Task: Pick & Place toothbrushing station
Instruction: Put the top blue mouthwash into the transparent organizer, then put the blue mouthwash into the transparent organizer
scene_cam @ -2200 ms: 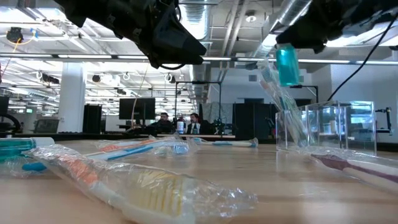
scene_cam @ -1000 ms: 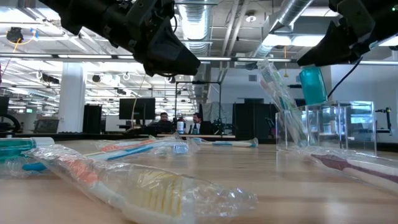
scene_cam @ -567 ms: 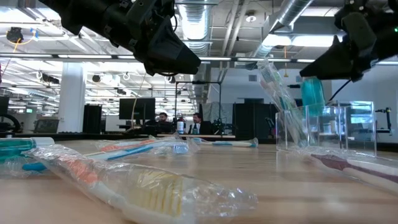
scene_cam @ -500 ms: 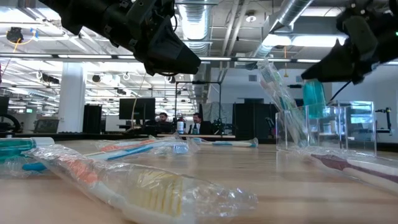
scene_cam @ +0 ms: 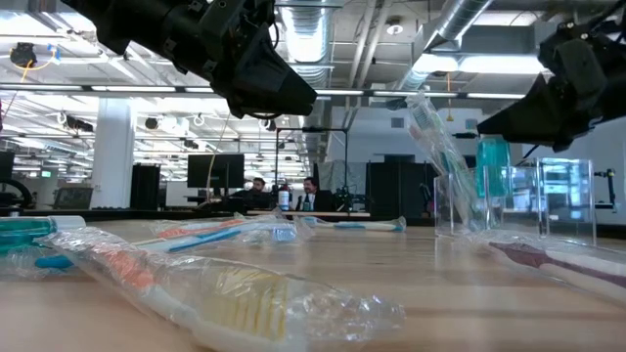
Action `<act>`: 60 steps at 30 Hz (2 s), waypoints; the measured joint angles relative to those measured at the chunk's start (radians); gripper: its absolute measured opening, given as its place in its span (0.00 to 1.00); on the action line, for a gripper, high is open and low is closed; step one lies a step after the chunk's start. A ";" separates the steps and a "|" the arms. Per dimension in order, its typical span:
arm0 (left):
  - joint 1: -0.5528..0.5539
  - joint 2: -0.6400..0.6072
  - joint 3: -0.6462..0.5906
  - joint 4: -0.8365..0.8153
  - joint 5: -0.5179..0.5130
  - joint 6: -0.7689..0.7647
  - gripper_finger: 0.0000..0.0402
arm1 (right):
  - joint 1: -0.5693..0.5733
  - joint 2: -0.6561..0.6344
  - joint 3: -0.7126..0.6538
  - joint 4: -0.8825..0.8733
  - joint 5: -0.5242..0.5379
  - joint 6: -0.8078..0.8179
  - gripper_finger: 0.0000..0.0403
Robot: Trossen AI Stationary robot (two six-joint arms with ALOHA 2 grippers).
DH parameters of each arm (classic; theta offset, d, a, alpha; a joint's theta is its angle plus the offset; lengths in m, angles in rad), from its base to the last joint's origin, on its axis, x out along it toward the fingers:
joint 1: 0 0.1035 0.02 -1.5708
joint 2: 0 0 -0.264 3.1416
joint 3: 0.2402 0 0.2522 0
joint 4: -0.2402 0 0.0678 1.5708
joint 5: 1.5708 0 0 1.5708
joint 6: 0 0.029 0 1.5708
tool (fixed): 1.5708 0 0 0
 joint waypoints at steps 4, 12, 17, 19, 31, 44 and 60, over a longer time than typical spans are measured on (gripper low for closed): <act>0.000 0.000 0.000 0.000 0.000 0.000 0.39 | 0.000 0.020 -0.042 0.083 0.000 -0.007 0.21; 0.000 0.000 0.000 0.001 0.000 0.020 0.39 | 0.000 0.081 -0.053 0.207 -0.012 -0.089 0.21; 0.000 0.000 0.000 0.001 0.000 0.020 0.39 | -0.009 0.120 -0.053 0.232 -0.014 -0.088 0.21; 0.000 0.000 0.000 0.001 0.000 0.020 0.39 | -0.019 0.138 -0.053 0.252 -0.029 -0.089 0.21; 0.000 0.000 0.000 0.001 0.000 0.019 0.39 | -0.076 0.235 -0.053 0.336 -0.104 -0.088 0.28; 0.000 0.000 0.000 0.001 0.000 0.019 0.39 | -0.085 0.243 -0.052 0.379 -0.129 -0.135 0.19; -0.040 0.000 0.001 -0.102 0.107 -0.142 0.39 | -0.021 0.122 -0.052 0.478 -0.129 -0.332 0.19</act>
